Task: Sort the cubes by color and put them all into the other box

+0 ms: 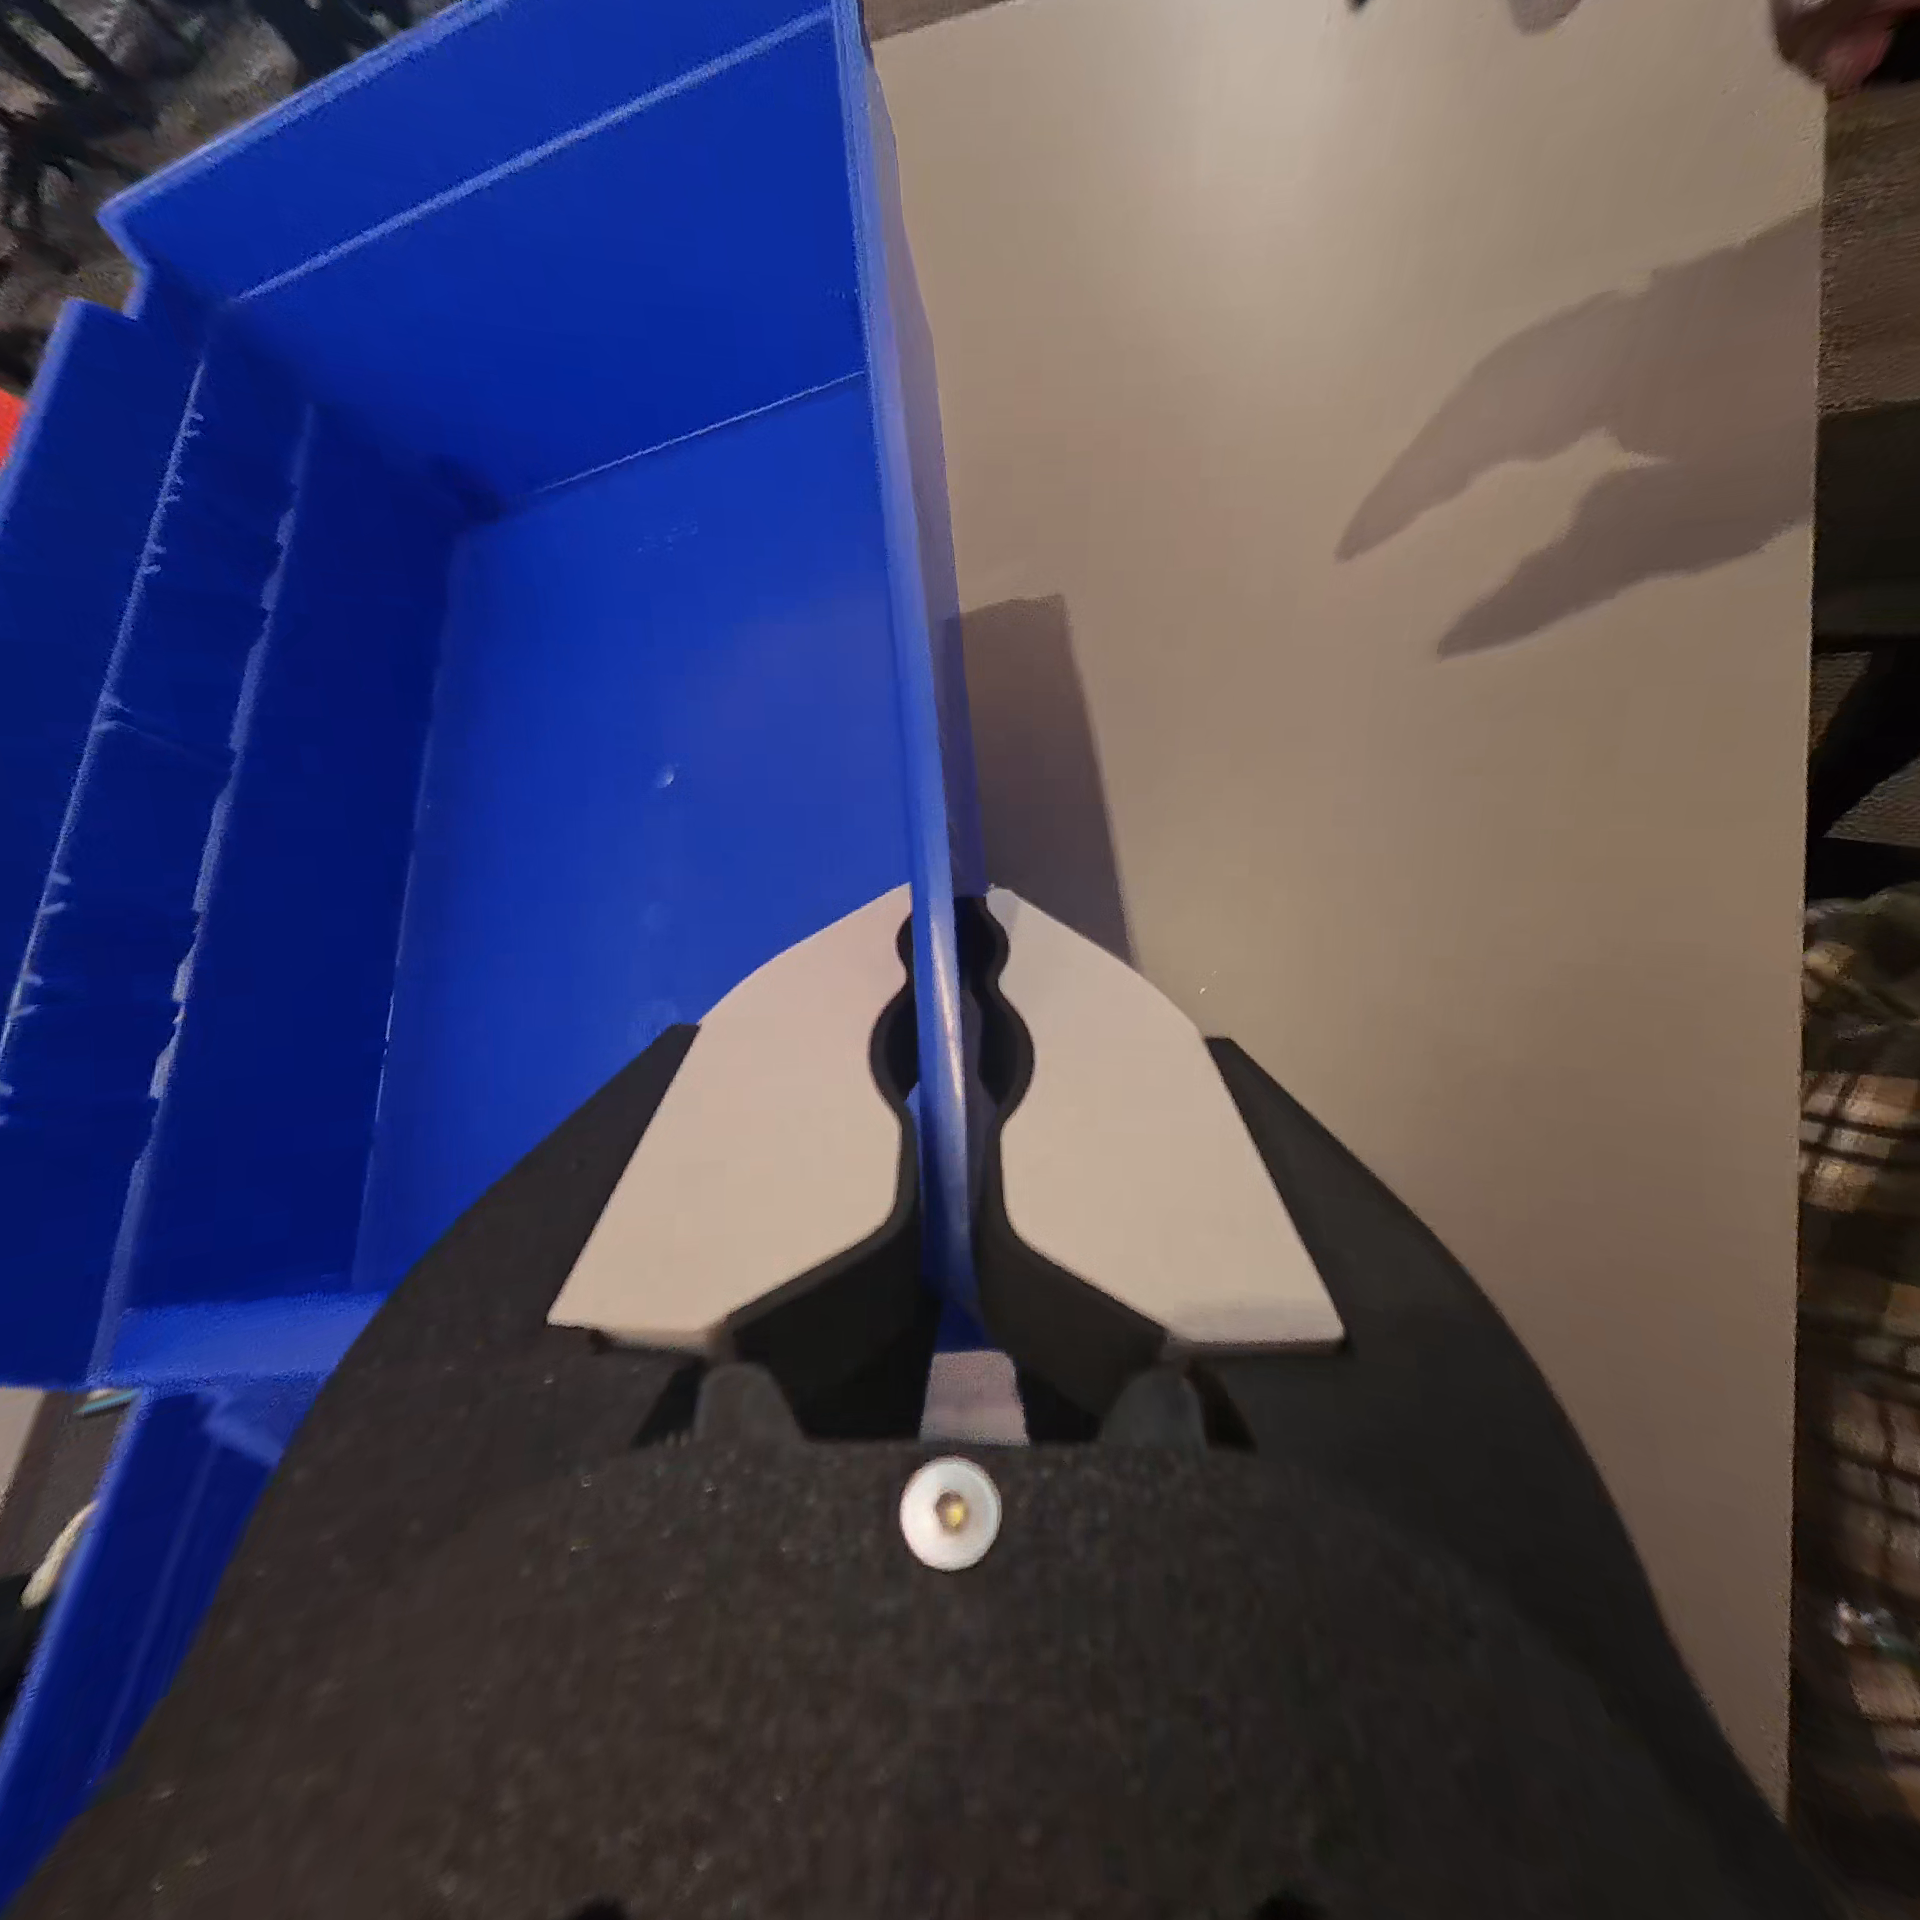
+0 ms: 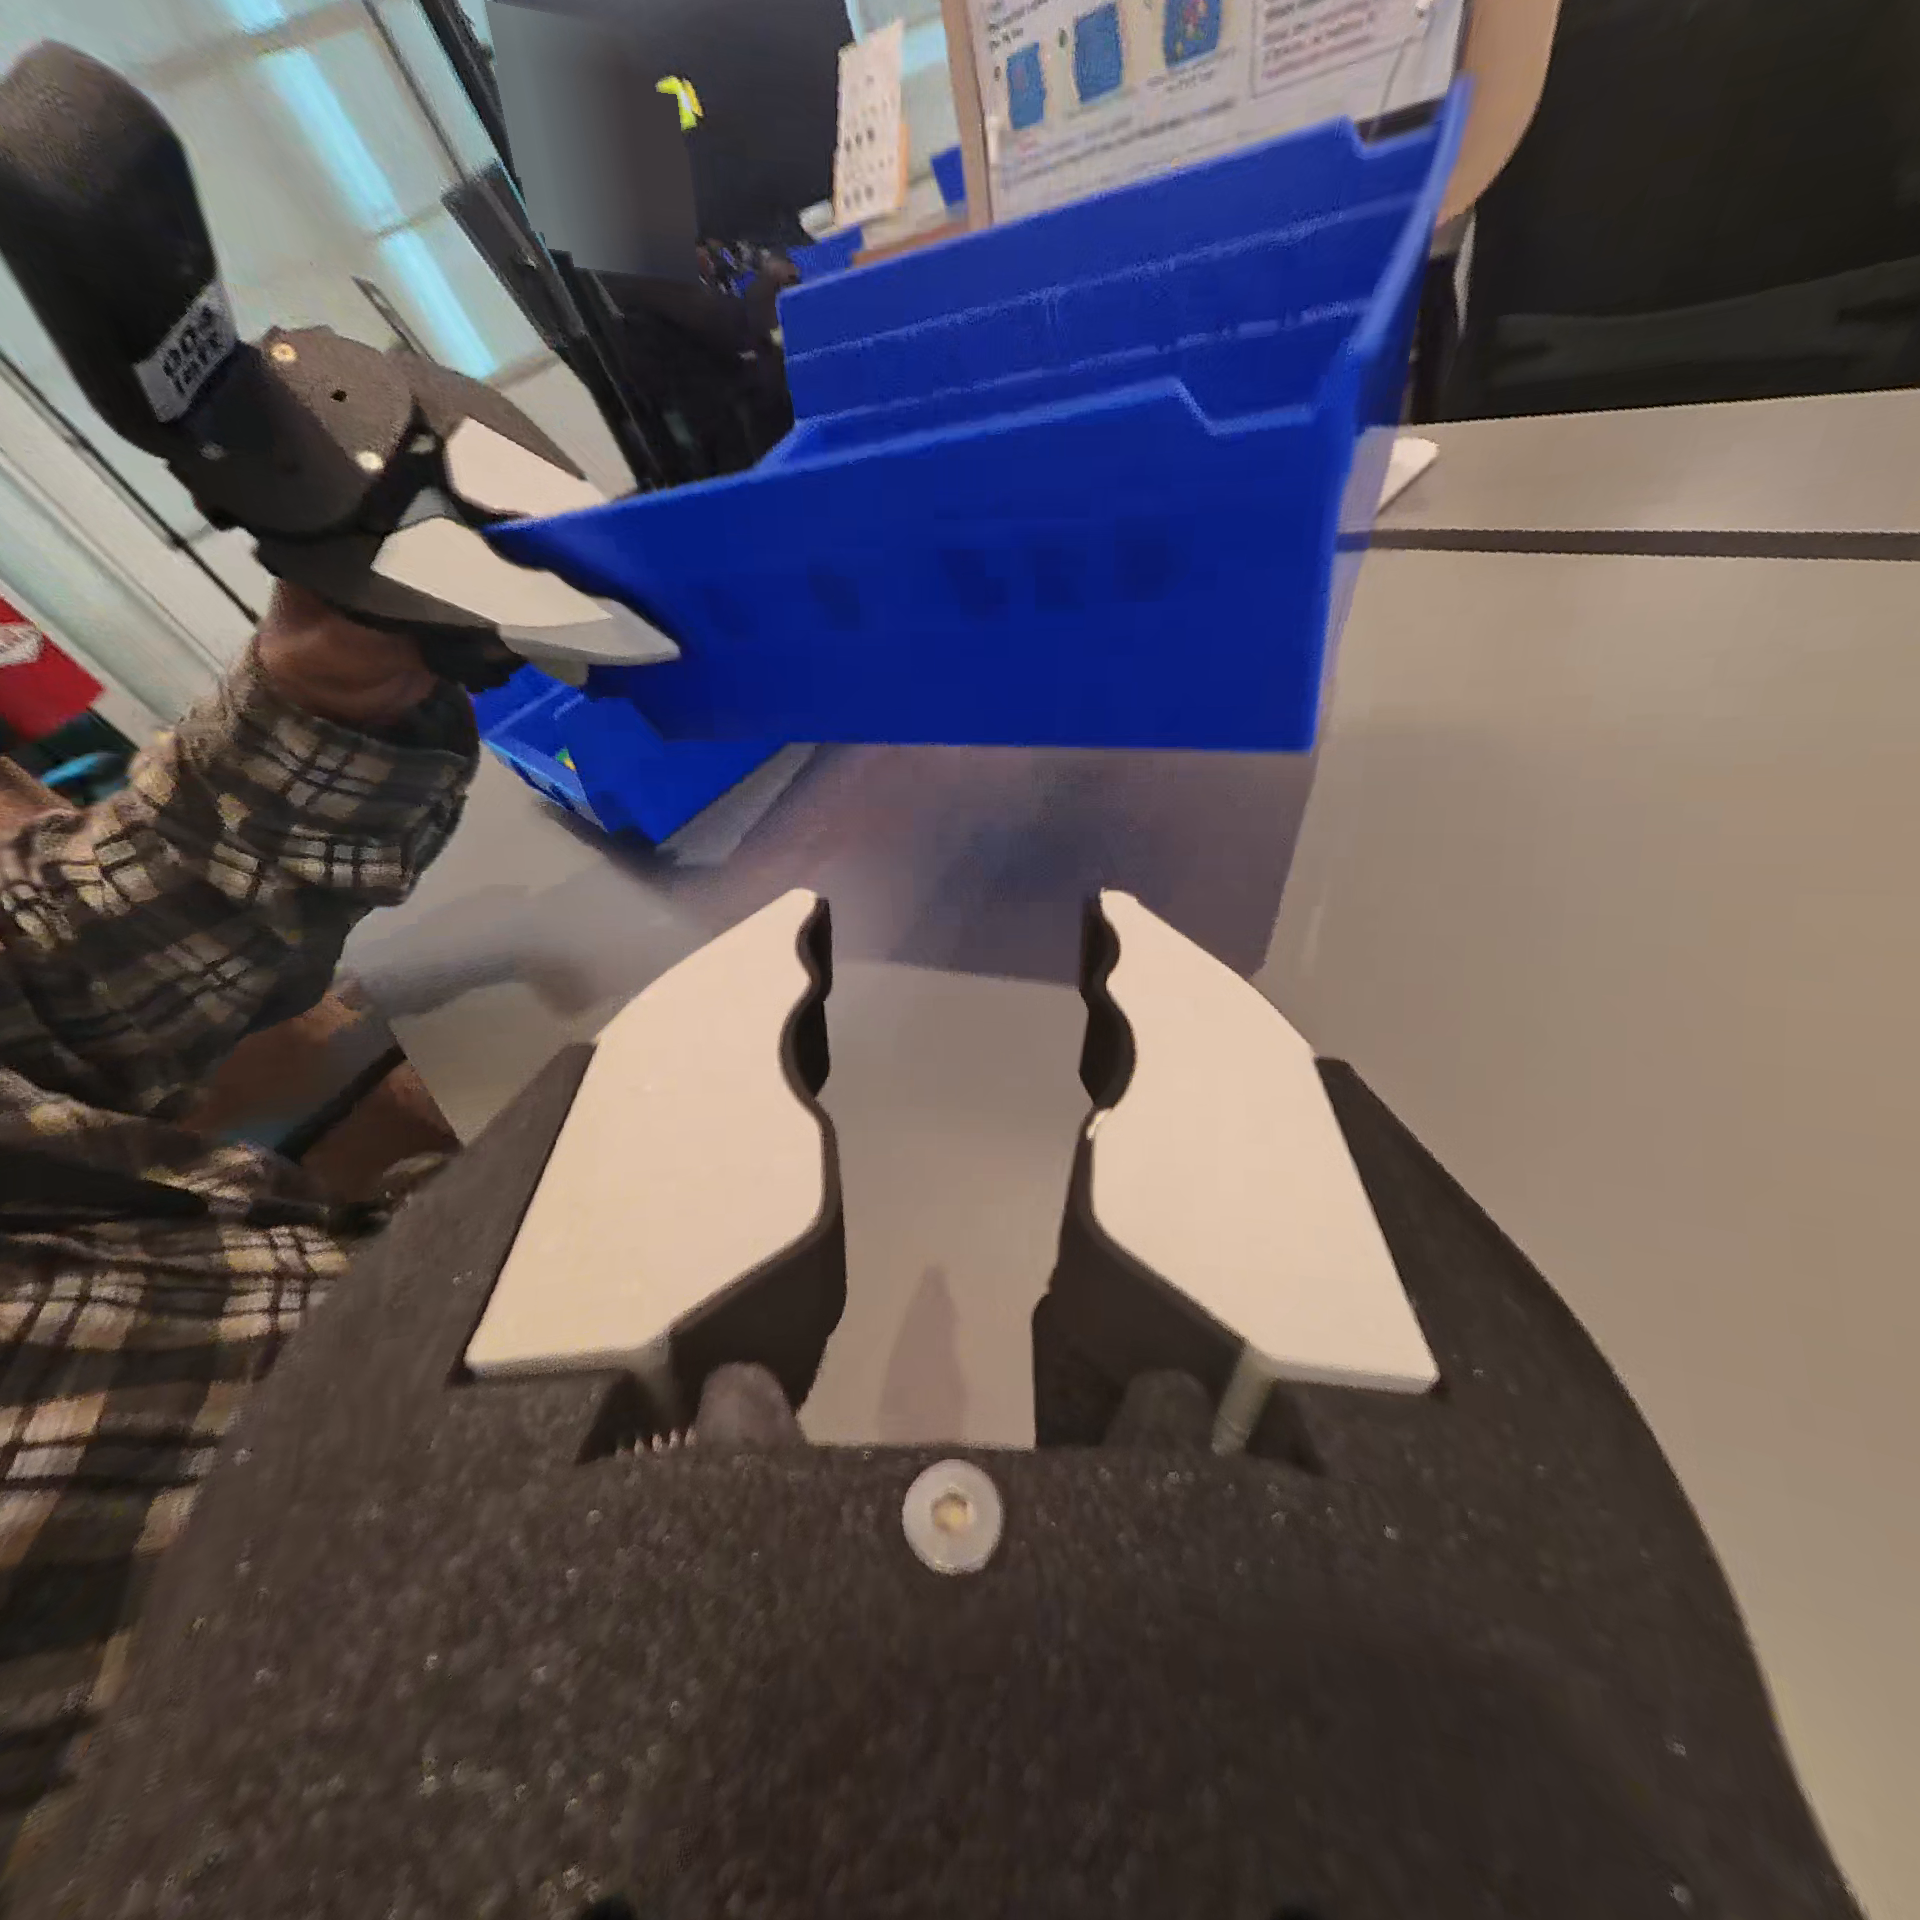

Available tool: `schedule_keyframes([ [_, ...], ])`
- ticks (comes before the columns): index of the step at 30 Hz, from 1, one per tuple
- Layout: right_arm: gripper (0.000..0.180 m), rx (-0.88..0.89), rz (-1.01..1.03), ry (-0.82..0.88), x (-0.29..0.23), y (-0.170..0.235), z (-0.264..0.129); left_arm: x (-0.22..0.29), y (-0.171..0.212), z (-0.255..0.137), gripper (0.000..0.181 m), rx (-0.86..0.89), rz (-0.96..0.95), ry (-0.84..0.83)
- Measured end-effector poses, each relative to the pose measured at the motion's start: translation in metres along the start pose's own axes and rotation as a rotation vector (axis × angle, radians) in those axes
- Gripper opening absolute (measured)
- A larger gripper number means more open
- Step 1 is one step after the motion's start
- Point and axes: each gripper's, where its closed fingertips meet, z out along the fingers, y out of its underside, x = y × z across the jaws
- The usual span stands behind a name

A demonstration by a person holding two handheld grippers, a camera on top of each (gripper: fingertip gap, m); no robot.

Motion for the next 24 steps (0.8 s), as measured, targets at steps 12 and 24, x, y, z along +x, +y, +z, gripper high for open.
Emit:
schedule_keyframes([
  [12,0.066,-0.253,-0.279,0.036,-0.014,0.010,0.019,0.023,0.026,0.080,0.007,-0.055,0.001,0.039],
  [24,0.082,-0.544,-0.571,-0.167,-0.040,0.008,0.088,-0.006,0.008,-0.012,0.059,0.248,-0.235,-0.077],
])
